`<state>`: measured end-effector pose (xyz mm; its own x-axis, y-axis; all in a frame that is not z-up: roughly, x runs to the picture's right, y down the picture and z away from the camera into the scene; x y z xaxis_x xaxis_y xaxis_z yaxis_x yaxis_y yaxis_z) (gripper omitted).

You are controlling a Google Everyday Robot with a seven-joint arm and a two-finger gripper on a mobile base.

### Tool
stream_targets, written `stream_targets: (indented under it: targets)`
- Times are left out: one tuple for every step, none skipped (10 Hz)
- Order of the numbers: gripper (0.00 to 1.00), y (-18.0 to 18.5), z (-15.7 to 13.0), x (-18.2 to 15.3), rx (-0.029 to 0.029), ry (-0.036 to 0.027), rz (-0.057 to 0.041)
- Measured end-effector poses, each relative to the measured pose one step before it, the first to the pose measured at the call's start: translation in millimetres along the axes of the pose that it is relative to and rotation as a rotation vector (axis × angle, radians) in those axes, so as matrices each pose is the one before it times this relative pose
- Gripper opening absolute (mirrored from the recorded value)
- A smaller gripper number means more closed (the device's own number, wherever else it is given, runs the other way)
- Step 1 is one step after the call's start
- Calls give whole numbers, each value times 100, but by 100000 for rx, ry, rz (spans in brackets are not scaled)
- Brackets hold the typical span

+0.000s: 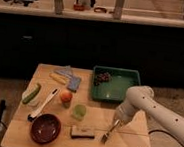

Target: Place fork in table surface

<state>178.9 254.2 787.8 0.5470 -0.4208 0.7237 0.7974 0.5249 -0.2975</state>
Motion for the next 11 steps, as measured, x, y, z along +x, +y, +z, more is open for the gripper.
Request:
stream_targets:
  targets:
    - [80,63,-30,23,-112,-54,0]
    - [80,29,8,6,-195,-84,-129]
    - [80,-11,2,-16,-159,-93,-238]
    - [80,29,-18,1,-93,-75,-200]
    - [80,8,-9,3,-61,-109,-219]
    - [80,1,53,-4,-140,-211,-282]
    - [80,-44,53,-27,-90,-167,-304]
    - [80,-3,79,-11,-183,-231,-359]
    - [80,22,81,-14,-183,-186,-240]
    - [80,-1,58,-31,-132,-149,-270]
    - [80,14,12,-11,-29,-82,-233]
